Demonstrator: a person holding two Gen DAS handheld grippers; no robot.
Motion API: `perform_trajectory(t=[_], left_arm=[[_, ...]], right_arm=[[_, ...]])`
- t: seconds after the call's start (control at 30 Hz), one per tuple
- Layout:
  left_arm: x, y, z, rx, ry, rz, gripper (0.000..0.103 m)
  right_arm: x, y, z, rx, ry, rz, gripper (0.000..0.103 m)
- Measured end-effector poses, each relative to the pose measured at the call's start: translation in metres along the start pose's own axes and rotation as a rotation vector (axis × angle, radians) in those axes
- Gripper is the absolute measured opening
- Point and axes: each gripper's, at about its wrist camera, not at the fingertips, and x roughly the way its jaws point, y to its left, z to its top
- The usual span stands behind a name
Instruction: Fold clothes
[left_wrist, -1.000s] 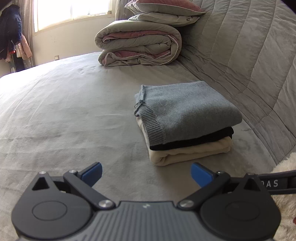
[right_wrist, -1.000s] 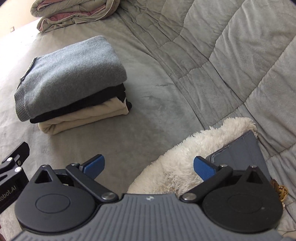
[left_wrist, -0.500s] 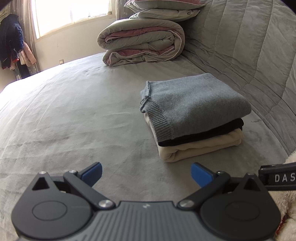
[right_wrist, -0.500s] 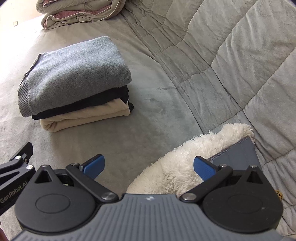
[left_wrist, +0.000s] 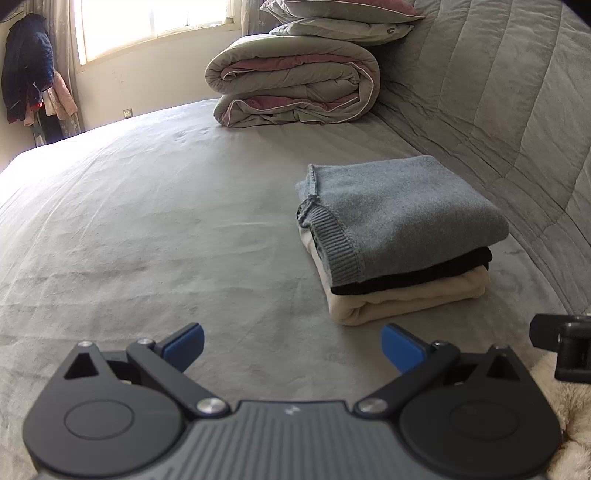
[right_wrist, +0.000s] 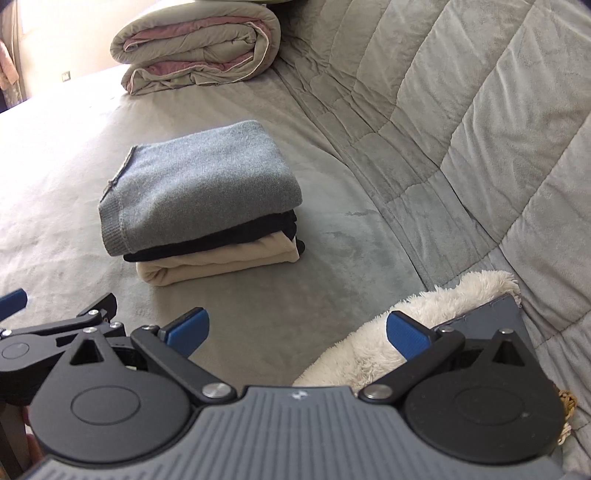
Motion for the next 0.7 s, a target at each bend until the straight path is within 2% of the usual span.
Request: perform_trajectory(t=[0.1,0.2,0.33,0.47,0.7], left_arm=[[-0.014,0.013,0.001,-0.012,0.006,-0.014,0.102],[-0.042,0.026,-0.001,-0.002,0.007,-0.015,0.102],[-0.078,0.044,-0.005,0.011,0.008,-0.016,0.102],[-0.115,0.062,-0.008,0.024,0.010,-0.017,0.102],[-0.182,0.092,-0.022,0.048,0.009,-0.020,0.102]], right_arm=[[-0.004,0.000,0.005,0.075,-0.021,0.062,0.103],[-0.017,0.000,0.006,0.163,0.005,0.125,0.103],[-0.057,0.006,0.009,0.205,0.005,0.201,0.103],[-0.100,0.020,0.000,0.220,-0.014,0.192,0.103],[-0.168,0.050,-0.039,0.172,-0.033,0.133,0.103]])
